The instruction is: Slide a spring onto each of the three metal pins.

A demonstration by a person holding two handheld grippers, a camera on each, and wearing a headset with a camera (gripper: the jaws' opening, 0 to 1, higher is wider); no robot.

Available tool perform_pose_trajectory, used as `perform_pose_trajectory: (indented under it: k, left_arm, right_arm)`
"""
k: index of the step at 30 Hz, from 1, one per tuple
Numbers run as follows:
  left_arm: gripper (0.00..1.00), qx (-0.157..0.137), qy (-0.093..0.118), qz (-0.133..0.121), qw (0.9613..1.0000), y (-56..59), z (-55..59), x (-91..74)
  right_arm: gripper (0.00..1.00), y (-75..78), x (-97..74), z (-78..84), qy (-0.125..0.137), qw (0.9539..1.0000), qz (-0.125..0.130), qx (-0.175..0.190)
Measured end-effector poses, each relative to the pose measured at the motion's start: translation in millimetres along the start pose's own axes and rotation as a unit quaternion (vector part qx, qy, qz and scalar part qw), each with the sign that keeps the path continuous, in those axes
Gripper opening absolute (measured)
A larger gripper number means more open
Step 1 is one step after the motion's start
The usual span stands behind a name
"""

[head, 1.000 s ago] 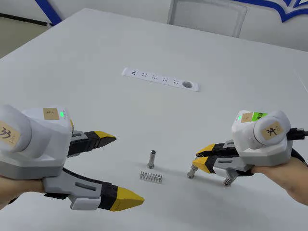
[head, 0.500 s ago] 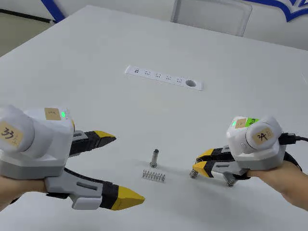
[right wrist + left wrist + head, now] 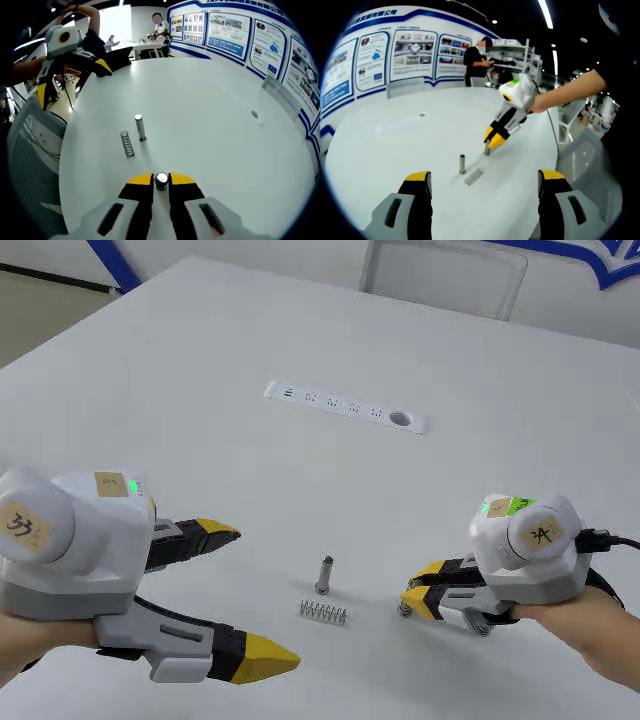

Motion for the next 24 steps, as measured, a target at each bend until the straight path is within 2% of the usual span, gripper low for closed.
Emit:
perform_pose_trajectory:
  k: [3,7,10,13,15,19,24]
  left_arm:
    - [0.89,0.003,0.002,0.000,1.0000,0.5,-2.2,0.0]
    - [0.89,0.004,0.003,-0.001,1.0000,0.6,-3.1,-0.5]
    - [0.89,-0.009,0.023,-0.001,0.9997,1.3,-7.4,-1.7]
    - [0.89,-0.004,0.020,-0.003,0.9998,0.8,-6.9,-2.5]
    - [0.89,0.000,0.015,-0.003,0.9999,0.7,-5.5,-3.2]
    - [0.88,-0.002,0.022,-0.008,0.9997,-1.1,-5.9,-7.5]
    - [0.87,-0.009,0.028,-0.021,0.9994,-6.5,-3.7,-14.4]
  right_arm:
    - [0.17,-0.3,-6.3,-2.7,0.010,0.9999,0.004,-0.002]
    - [0.17,-1.6,-16.1,-9.2,0.024,0.9997,0.008,-0.003]
    - [0.17,-4.0,-21.9,-14.5,0.035,0.9993,0.014,-0.006]
    - [0.18,-11.0,-26.0,-22.0,0.054,0.9985,0.010,-0.002]
    - [0.18,-18.7,-26.3,-26.8,0.063,0.9977,0.007,-0.024]
    - [0.18,-35.5,-20.9,-30.5,0.058,0.9971,-0.012,-0.048]
    - [0.18,-57.2,-3.7,-30.7,0.039,0.9960,-0.038,-0.070]
Point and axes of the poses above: the centre of the closed fingertips' face, and the gripper's own axes: x roughly forward along the fingers, y roughly to its right, z roughly out of its underside, the point moved 7 cm from there along -x, roughly backward along the fingers, and after that the axes turned 11 degrees about x, right-handed, at the moved point
